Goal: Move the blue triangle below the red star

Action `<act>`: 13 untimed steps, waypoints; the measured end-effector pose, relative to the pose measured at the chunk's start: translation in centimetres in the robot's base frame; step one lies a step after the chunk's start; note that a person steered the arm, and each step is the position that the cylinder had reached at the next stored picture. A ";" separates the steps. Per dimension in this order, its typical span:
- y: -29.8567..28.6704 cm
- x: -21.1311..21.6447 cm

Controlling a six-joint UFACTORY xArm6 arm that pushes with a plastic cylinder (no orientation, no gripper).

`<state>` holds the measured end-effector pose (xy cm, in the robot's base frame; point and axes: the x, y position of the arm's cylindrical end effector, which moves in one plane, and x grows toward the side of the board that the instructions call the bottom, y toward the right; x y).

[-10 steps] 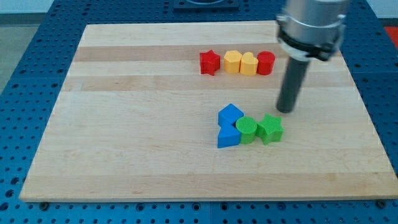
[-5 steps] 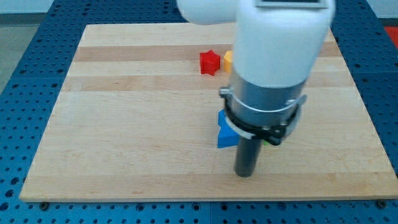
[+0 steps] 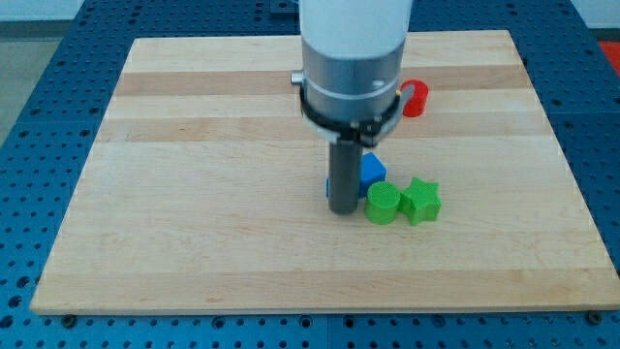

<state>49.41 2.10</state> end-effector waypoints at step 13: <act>1.0 -4.4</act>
